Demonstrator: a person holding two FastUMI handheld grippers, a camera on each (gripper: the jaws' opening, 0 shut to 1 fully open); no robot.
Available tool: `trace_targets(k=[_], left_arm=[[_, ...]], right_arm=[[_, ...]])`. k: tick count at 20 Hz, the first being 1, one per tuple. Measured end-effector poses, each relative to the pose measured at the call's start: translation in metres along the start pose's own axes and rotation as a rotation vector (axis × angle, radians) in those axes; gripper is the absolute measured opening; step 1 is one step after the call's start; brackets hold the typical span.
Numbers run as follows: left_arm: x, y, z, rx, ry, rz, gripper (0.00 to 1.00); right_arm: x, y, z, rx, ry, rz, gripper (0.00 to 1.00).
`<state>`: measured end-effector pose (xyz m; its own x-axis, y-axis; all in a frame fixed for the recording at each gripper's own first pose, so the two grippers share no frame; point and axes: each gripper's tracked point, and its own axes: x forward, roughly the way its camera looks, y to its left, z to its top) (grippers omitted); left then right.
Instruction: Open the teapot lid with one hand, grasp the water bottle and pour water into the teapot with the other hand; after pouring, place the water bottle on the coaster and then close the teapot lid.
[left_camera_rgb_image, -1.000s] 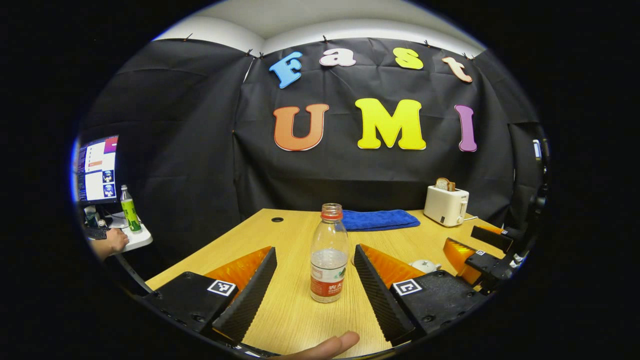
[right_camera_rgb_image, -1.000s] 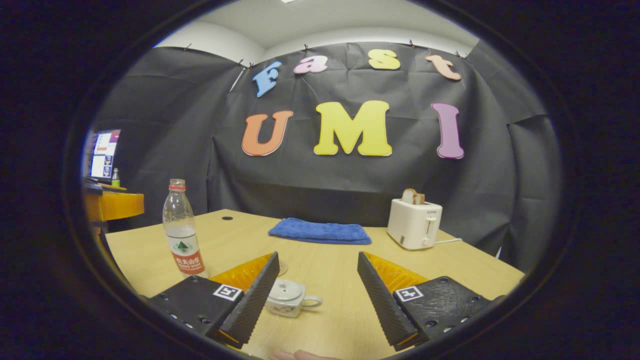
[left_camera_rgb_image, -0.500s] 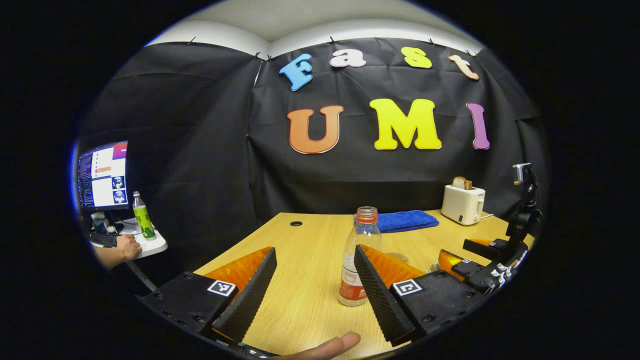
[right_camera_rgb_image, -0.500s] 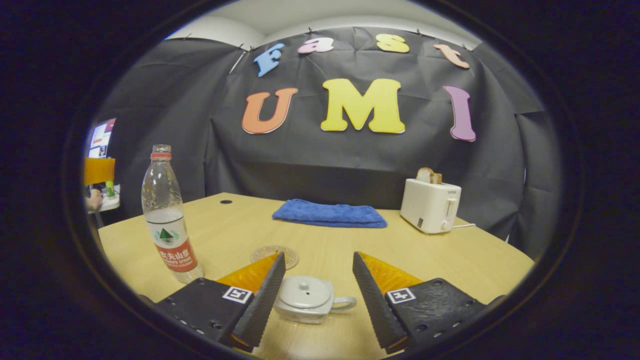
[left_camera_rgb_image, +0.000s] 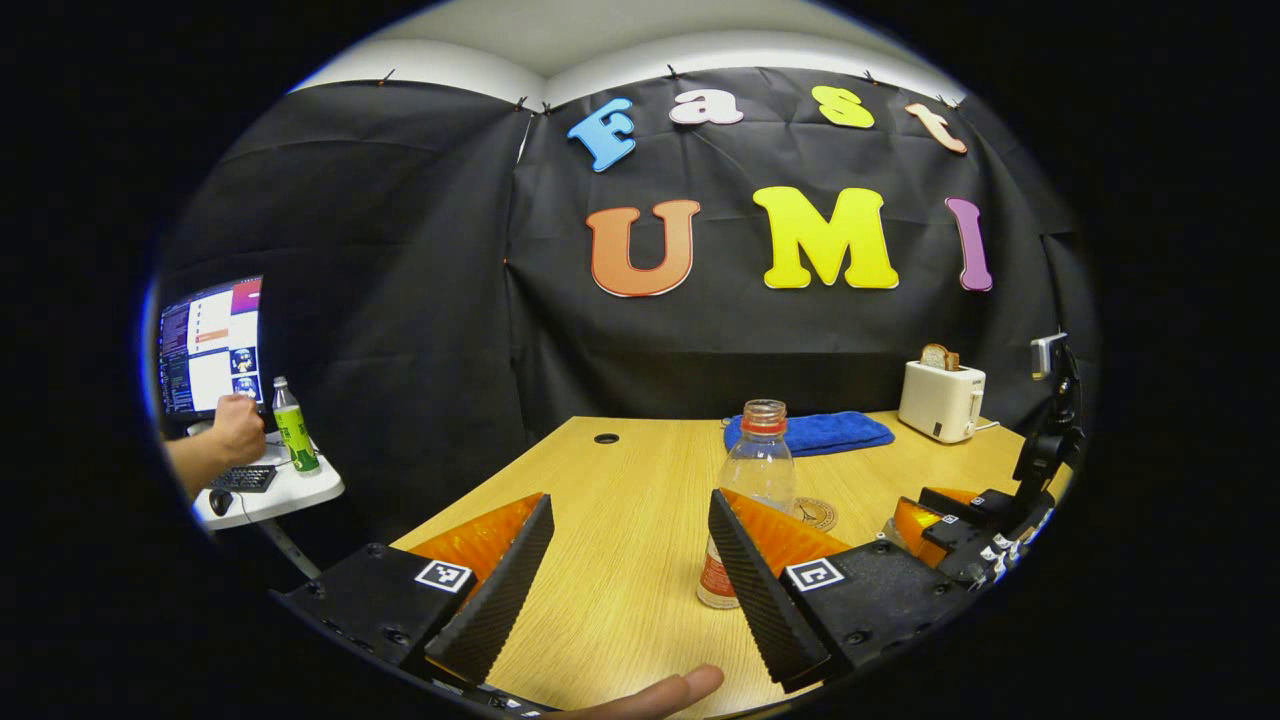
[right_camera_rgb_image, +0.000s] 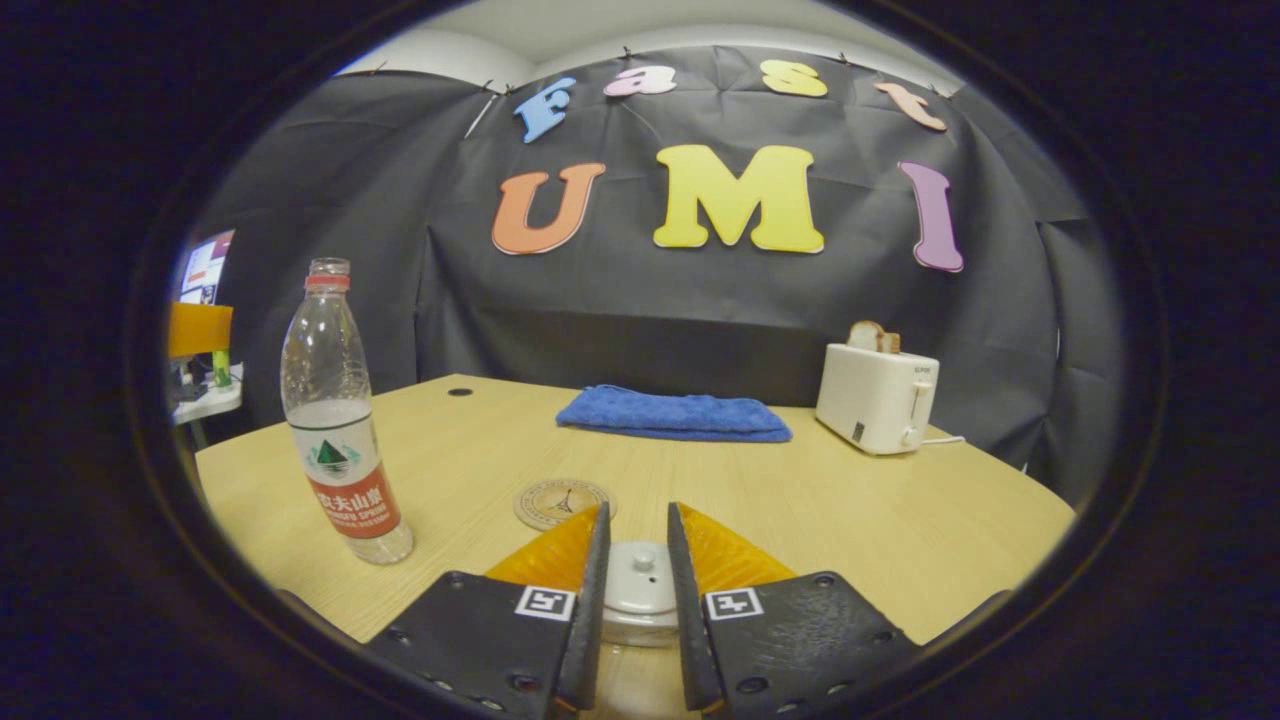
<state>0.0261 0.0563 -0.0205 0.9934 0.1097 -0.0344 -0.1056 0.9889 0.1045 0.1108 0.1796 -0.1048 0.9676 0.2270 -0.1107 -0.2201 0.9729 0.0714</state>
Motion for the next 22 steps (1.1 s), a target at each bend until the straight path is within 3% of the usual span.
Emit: trace_targets(k=[4,12,22], left_arm=[[0.003,0.001,-0.003,0.018,0.003,0.014,0.98],[0.011,-0.028,-0.012,0.016,0.002,-0.08,0.98],[0.03,-0.059,-0.04,-0.028,0.03,-0.204,0.98]], right_arm=[[0.001,-0.009,0.0,-0.004,-0.007,-0.011,0.04],[-0.009,-0.01,0.021,0.005,-0.046,0.018,0.0],[-0.071,-0.029,0.061,-0.073,-0.172,-0.015,0.0]])
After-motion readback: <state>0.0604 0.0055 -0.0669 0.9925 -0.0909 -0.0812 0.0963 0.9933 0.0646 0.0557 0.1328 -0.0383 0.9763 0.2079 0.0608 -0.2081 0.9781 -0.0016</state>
